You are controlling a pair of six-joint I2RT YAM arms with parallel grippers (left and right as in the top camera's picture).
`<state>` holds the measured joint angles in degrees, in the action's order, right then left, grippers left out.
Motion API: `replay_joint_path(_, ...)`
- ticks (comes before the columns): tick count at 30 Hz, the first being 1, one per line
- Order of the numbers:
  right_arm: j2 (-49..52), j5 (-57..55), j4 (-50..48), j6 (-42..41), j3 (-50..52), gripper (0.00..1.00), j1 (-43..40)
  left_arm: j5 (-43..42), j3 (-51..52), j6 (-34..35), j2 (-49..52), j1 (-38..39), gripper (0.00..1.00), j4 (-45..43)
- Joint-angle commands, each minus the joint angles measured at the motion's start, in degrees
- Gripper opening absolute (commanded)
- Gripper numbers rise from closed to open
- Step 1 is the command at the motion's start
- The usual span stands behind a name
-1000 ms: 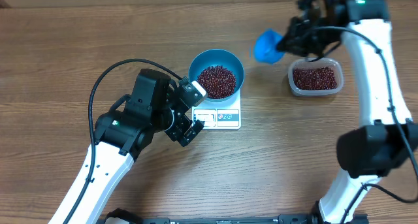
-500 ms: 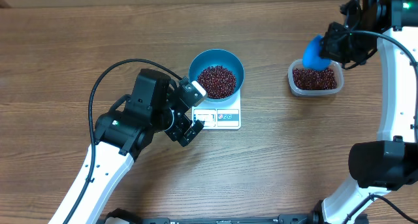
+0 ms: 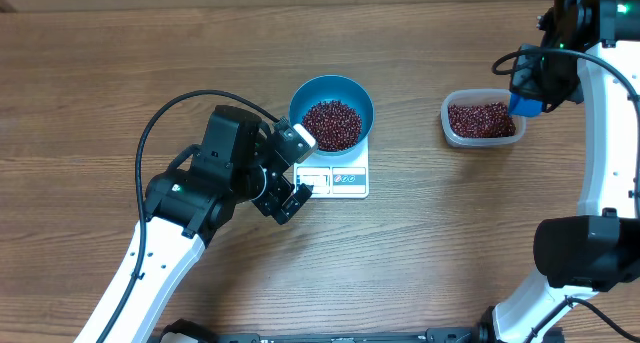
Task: Scoop item into bowl and weigh 150g on scale
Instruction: 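Carry the empty blue scoop right, away from the bowl to the tub, then lower the blue scoop into the clear bean tub with the right gripper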
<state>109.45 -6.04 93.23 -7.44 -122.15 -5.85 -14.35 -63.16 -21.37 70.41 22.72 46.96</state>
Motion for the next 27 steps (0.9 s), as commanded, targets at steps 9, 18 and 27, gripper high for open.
replay_joint_path(9, -1.68, -4.92, 1.60, 0.17, -1.70, 0.04, 1.66, -0.07, -0.33, 0.39, -0.02, -0.31, 1.00, -0.07)
replay_joint_path(18, -1.68, -11.02, 1.33, -0.11, -1.68, 0.04, 7.32, -0.09, -0.33, 0.39, -0.02, -0.31, 0.99, -0.07)
replay_joint_path(27, -1.66, -13.42, 1.01, -2.64, -1.68, 0.04, 7.78, -0.07, -0.33, 0.37, -0.02, -0.31, 0.99, -0.07)
